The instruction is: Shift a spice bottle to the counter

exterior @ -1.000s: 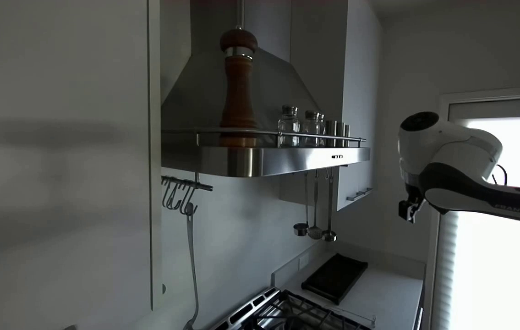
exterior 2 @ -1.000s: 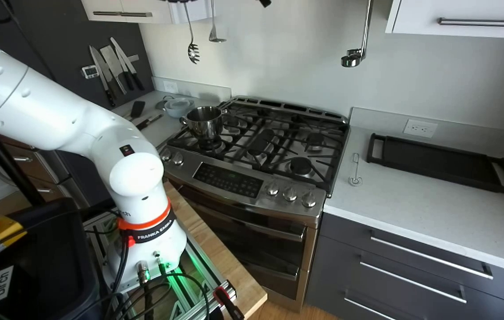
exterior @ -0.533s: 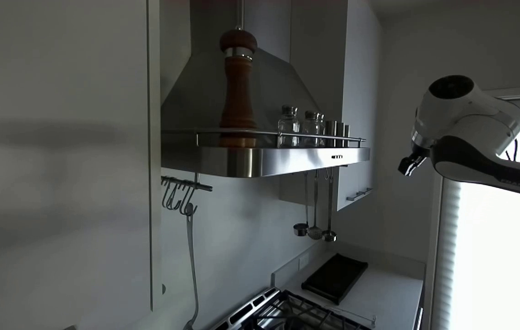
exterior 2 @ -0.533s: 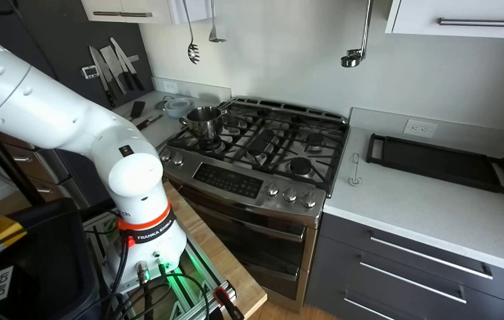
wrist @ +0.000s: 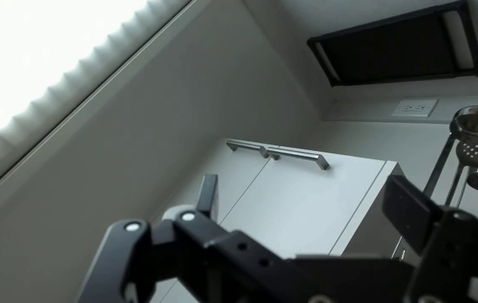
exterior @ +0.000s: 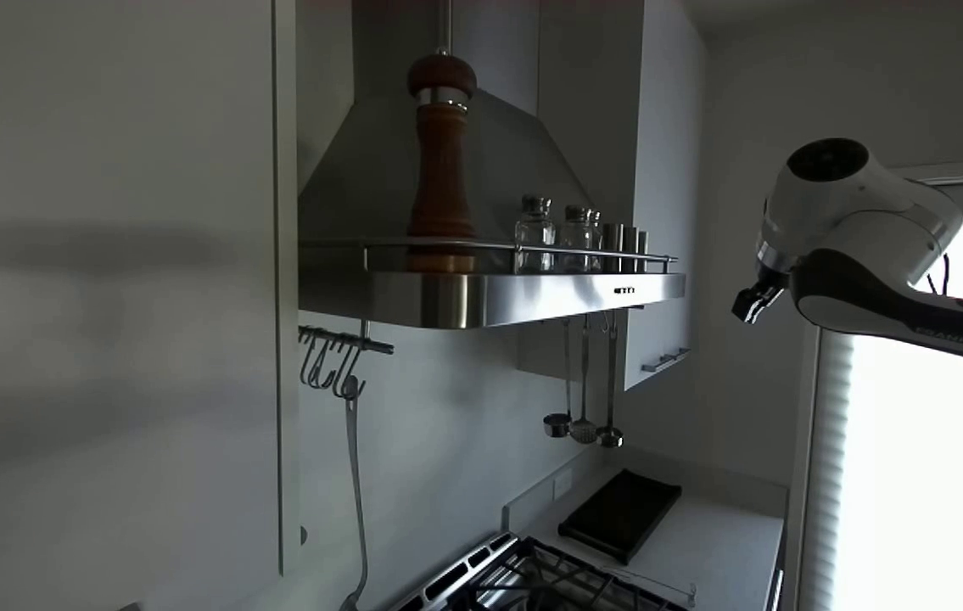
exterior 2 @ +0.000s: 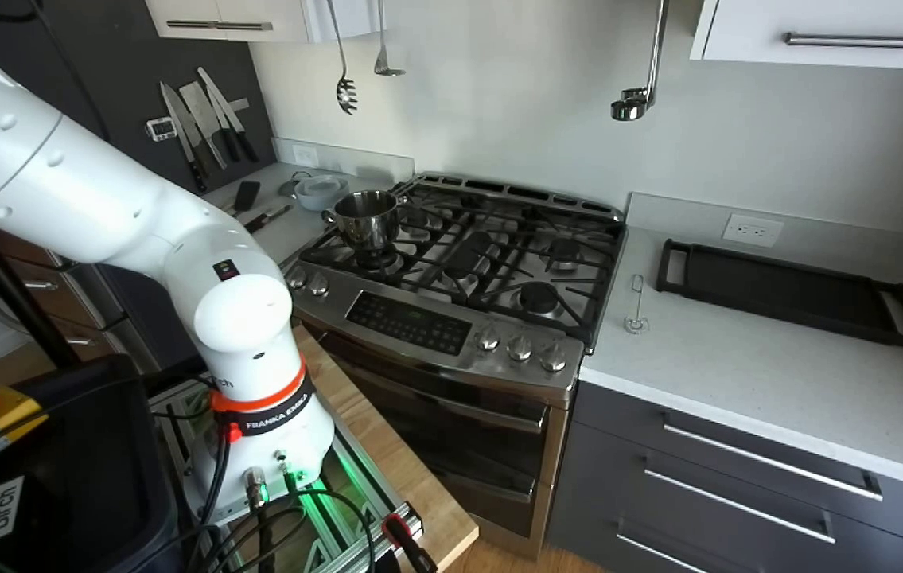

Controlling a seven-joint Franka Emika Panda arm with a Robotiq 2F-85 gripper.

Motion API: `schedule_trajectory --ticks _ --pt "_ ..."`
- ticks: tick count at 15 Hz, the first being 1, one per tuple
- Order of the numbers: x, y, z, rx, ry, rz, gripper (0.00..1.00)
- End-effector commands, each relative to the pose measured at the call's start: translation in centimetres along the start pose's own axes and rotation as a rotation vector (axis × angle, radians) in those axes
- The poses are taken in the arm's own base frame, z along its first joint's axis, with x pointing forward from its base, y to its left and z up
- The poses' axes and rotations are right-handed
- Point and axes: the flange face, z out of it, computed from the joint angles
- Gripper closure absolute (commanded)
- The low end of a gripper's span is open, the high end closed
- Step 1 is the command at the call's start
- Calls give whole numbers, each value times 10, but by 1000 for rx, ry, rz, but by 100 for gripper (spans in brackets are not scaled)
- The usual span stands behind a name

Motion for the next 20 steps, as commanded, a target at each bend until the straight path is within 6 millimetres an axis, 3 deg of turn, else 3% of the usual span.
schedule_trajectory --ticks 1,6,11,20 --pt "12 10 -7 -23 41 7 0" --pt "40 38 -32 32 167 73 0" --pt "69 57 -36 76 258 136 0" --pt "125 43 -29 262 356 211 0"
